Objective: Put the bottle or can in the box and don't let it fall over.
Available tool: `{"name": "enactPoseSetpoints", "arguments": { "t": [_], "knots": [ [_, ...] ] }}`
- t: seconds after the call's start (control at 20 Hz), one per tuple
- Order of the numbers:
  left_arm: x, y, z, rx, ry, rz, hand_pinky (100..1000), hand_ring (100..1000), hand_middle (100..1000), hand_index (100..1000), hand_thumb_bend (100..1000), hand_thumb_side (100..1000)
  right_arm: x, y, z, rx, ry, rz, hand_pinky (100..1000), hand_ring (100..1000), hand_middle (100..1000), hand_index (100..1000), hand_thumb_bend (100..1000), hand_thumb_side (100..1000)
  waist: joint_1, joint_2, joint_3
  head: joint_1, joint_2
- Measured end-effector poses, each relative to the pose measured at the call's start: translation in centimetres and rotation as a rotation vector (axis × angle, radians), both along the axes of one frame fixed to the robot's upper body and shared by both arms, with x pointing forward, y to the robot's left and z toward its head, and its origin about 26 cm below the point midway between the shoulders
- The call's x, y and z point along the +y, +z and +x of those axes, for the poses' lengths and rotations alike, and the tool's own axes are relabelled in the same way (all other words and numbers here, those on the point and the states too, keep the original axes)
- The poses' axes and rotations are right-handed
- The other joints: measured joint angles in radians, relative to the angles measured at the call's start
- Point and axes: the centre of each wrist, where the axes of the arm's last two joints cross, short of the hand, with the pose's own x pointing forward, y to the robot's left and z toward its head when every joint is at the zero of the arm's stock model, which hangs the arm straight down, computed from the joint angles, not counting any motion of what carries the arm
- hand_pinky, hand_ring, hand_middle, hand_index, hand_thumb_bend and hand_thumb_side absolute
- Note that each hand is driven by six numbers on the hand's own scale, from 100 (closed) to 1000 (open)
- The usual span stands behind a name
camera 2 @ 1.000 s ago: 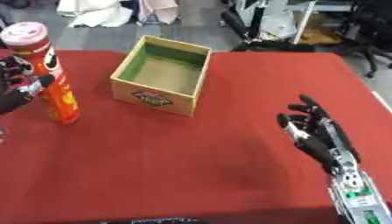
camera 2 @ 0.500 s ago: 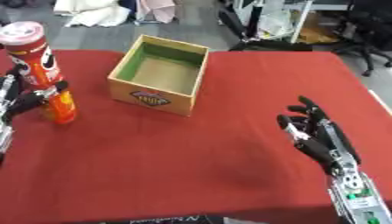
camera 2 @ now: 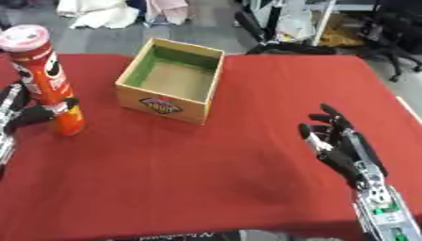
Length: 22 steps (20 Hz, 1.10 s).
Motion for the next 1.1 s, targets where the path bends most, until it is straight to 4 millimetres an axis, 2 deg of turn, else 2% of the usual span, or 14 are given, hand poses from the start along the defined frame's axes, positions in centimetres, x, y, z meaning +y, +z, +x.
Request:
{"name": "enactPoseSetpoints", "arguments": {
  "t": [0.1, 0.25, 0.4, 0.6, 0.85, 1.1],
  "knots": [
    [0.0, 0.0, 0.0, 0.001, -0.001, -0.01, 845, 811, 745, 505, 461, 100, 0.0, 0.0, 0.0, 0.0, 0.0, 0.001, 804, 775, 807, 1000, 369, 455, 0.0, 0.0, 0.0, 0.0, 0.0],
    [0.0, -0.1, 0.0, 0.0, 0.004, -0.03, 843, 810, 738, 451, 391, 100, 0.1, 0.0, 0.0, 0.001, 0.001, 0.004, 804, 775, 807, 1000, 367, 455, 0.0, 0.0, -0.001, -0.001, 0.0],
    [0.0, 0.1, 0.0, -0.01, 0.006, -0.047, 843, 812, 748, 454, 379, 100, 0.1, -0.1, 0.0, 0.001, 0.001, 0.004, 805, 775, 807, 1000, 365, 457, 0.0, 0.0, -0.003, -0.001, 0.0],
    [-0.6, 1.3, 0.1, -0.054, -0.007, -0.077, 845, 814, 752, 455, 374, 100, 0.1, -0.1, 0.0, 0.002, 0.0, 0.005, 806, 775, 807, 1000, 363, 458, 0.0, 0.0, -0.004, -0.003, 0.0],
    [-2.2, 4.7, 1.3, -0.135, -0.049, -0.12, 843, 812, 753, 454, 378, 100, 0.1, -0.2, -0.1, 0.005, 0.003, 0.008, 806, 775, 808, 1000, 362, 460, 0.0, 0.0, -0.008, -0.003, 0.0],
    [-4.6, 9.1, 3.5, -0.207, -0.101, -0.119, 840, 809, 753, 455, 387, 100, 0.5, -0.4, -0.1, 0.011, 0.027, 0.009, 807, 775, 808, 1000, 361, 463, -0.003, 0.003, -0.042, 0.013, 0.0]
  ]
}}
